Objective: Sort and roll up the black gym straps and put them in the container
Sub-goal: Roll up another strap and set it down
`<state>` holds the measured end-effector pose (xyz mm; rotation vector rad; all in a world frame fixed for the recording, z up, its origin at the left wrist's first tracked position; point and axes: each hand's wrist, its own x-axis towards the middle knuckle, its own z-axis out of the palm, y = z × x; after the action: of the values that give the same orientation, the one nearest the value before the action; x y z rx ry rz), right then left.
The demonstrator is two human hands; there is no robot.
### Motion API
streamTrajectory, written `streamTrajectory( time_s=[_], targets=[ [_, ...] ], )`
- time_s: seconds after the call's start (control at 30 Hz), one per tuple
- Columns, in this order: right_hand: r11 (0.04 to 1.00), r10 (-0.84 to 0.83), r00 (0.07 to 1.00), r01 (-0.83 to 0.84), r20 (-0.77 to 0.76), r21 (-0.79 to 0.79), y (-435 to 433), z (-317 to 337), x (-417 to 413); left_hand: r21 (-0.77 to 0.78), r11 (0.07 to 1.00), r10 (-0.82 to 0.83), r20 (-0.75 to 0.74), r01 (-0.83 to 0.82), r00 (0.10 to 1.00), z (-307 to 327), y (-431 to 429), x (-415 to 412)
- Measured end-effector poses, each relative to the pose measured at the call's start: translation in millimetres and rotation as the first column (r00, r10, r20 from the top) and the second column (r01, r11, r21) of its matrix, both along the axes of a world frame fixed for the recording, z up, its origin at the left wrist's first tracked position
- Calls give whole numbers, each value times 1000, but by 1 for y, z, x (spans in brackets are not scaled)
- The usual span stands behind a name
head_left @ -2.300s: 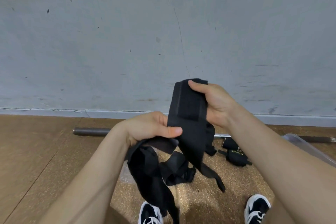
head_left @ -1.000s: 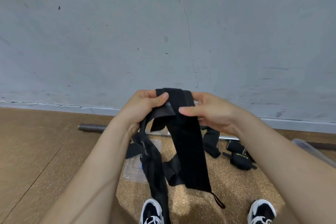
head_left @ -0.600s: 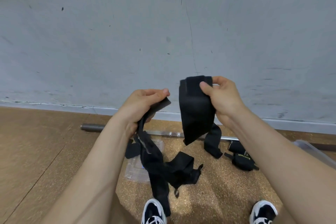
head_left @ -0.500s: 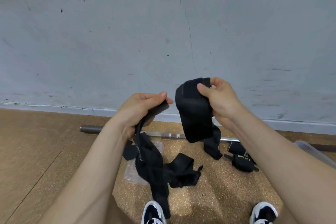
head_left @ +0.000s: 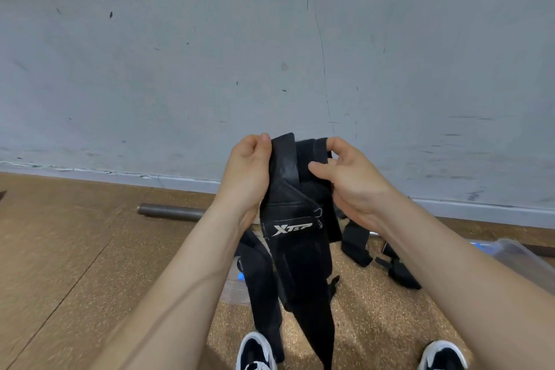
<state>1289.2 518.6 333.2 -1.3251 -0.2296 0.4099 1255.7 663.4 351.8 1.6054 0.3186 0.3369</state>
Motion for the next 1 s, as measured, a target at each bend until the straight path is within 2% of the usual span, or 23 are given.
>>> streamTrajectory(
  time_s=[0.13, 0.3, 0.5, 0.73, 1.0],
  targets=[
    [1000, 0, 1000, 0, 14, 27, 8, 2, -11, 144, 984, 92, 119, -109, 989, -4, -1, 3],
    [999, 36, 999, -36, 30, -2, 12, 1, -17, 381, 875, 198, 283, -299, 939, 3, -5, 3],
    [995, 77, 995, -81, 64, 58, 13, 1, -23, 414, 832, 224, 360, -370, 906, 2, -10, 4],
    [992, 117, 989, -121, 92, 46, 15, 0, -27, 490, 751, 252, 405, -442, 879, 0, -4, 8],
    [993, 117, 984, -120, 131, 19, 18, 1, -31, 487, 743, 274, 404, -458, 873, -4, -5, 10]
  ],
)
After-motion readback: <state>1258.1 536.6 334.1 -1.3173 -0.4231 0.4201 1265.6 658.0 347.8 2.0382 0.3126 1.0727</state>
